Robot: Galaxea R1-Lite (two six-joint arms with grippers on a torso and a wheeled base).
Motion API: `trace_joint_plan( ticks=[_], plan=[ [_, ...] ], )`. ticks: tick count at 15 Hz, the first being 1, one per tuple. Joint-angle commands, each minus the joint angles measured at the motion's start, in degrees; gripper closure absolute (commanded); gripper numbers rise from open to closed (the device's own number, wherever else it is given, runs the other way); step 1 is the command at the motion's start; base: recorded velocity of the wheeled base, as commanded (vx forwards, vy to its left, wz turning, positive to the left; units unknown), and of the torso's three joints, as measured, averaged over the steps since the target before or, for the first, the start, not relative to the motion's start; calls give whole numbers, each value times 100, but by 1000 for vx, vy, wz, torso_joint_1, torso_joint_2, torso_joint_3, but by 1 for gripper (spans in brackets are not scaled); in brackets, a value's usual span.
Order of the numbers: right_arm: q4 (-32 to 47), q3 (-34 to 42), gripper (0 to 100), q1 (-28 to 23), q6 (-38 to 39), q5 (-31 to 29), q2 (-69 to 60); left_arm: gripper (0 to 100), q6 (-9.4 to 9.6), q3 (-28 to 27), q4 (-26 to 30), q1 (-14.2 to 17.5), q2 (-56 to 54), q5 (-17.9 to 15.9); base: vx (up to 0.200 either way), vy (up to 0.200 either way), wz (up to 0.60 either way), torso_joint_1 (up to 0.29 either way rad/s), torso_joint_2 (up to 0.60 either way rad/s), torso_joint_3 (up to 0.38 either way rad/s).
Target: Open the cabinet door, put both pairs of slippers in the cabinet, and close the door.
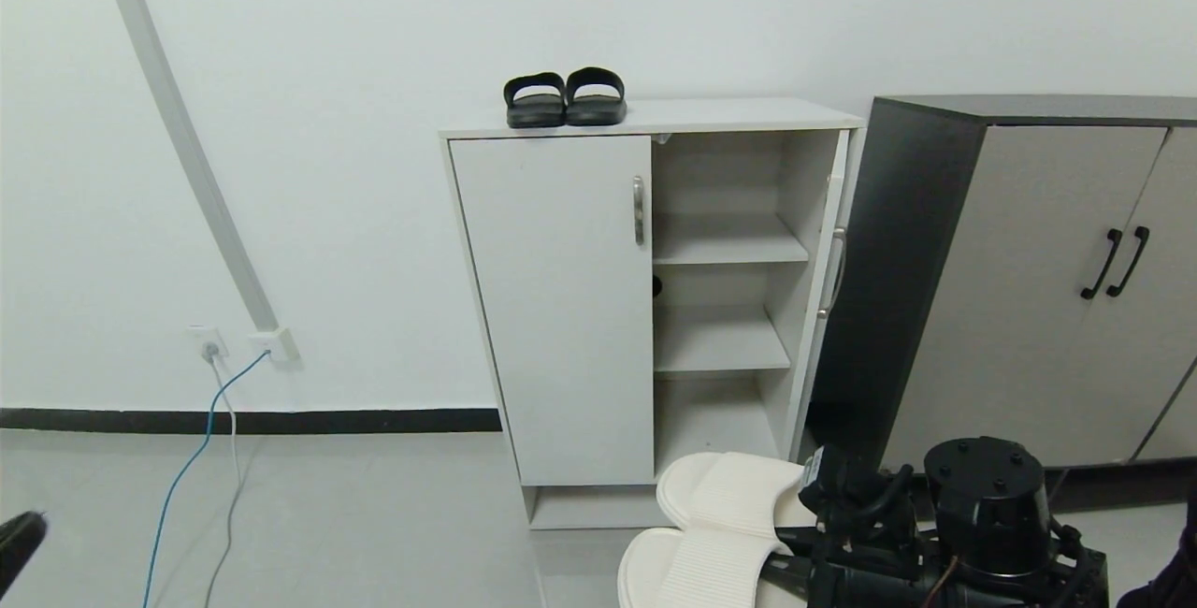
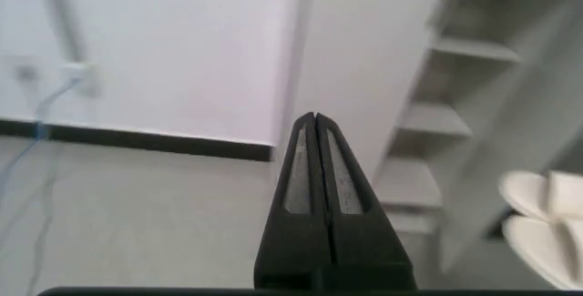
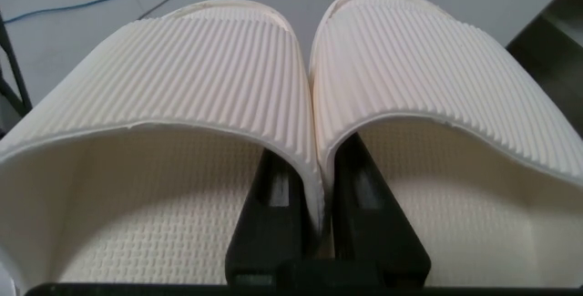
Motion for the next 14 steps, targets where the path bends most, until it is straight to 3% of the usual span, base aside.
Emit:
trace_joint_plan(
  ticks=[1,3,4,6,8,9,11,12,13,14],
  plan=[
    [-10,-8,100,20,-3,4,42,100,163,609,928,606,-2049,54,0,0,0,0,0,0],
    [-10,-8,100,38,-3,4,42,100,207,724,1323,922,-2664,45,0,0,0,0,0,0],
    [-10,1,100,38,-3,4,51,100,330,847,1350,1054,-2884,36,0,0,0,0,0,0],
    [-2,-8,100,38,-3,4,51,100,426,1022,1244,1054,-2910,-8,0,0,0,0,0,0],
    [-2,-16,100,38,-3,4,51,100,637,1066,1279,1054,-2910,-676,0,0,0,0,0,0],
    [-2,-25,100,38,-3,4,68,100,752,1110,1218,1054,-2910,-1449,0,0,0,0,0,0],
    [16,-139,100,55,-3,-128,165,100,813,1110,1218,1054,-2910,-1484,0,0,0,0,0,0],
    [34,-262,100,99,14,-348,226,100,796,1110,1218,1054,-2910,-1475,0,0,0,0,0,0],
    [34,-684,100,442,427,-1341,446,100,734,1110,1218,1054,-2910,-1423,0,0,0,0,0,0],
    [77,-1036,100,732,849,-1956,578,100,734,1110,1218,1054,-2910,-1414,0,0,0,0,0,0]
  ],
)
